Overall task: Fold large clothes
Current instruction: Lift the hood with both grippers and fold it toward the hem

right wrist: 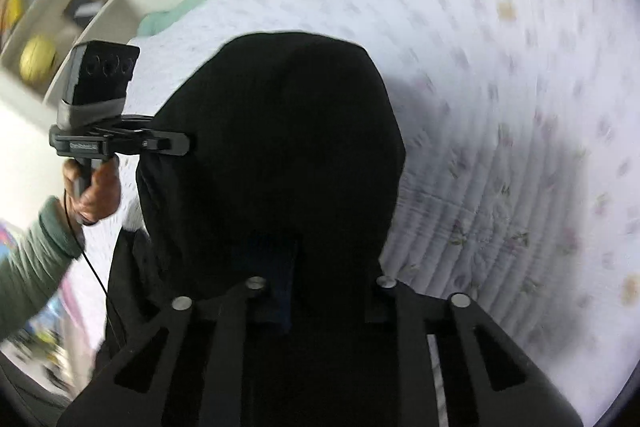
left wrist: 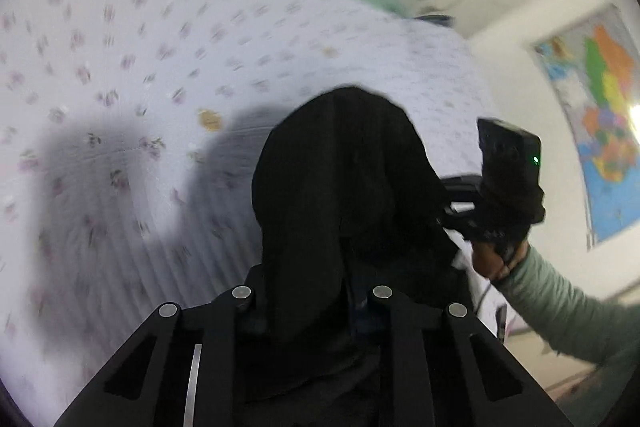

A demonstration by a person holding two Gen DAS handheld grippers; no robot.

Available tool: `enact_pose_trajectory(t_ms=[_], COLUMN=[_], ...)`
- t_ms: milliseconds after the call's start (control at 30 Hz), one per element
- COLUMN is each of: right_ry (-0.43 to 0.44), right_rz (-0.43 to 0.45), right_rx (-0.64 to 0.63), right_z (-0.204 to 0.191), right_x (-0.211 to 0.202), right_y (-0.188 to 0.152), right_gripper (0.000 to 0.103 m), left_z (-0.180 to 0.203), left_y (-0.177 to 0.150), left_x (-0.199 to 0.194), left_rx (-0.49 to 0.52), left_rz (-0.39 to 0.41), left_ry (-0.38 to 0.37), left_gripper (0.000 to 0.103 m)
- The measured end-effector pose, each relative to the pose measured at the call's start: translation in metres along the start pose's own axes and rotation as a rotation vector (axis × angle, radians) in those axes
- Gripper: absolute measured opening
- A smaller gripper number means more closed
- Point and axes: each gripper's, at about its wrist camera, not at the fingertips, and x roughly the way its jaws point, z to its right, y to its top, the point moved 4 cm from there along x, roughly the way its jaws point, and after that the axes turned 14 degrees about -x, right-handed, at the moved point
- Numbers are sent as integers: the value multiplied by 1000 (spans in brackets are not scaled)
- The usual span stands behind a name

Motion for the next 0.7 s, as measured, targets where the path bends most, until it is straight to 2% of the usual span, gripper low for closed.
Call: enact_pose_trajectory(t_ms=[100, 167, 267, 367, 467, 533, 600, 700], right_ry=[-66, -119, -204, -254, -397, -450, -478, -439], right_rz=[40, 47, 42, 40, -4, -44, -95, -169], right_rx=[-91, -160, -255, -288, -329, -335, -322, -262], right_z=[-43, -76, -132, -170, -205, -218, -226, -233], right_x=[-50, -81, -121, -146, -147, -136, -120, -99], right_y=[1, -6, -26, -57, -97, -122, -153, -198], right_gripper=[22, 22, 22, 22, 22, 22, 22, 24], left_z=[38, 68, 97, 119, 126, 119, 104, 74], left_y=[-35, -68, -114, -167, -215, -249, -273, -312], left_x=[-48, -74, -100, -119, -120, -106, -88, -59], left_rx=[71, 125, 176, 198, 187, 175, 150, 75], left_rz=[43, 67, 86, 99, 120, 136, 130, 71], left_ry=[-9, 27, 64, 107, 190, 297, 390, 450], left_gripper=[24, 24, 24, 24, 29, 31, 32, 32])
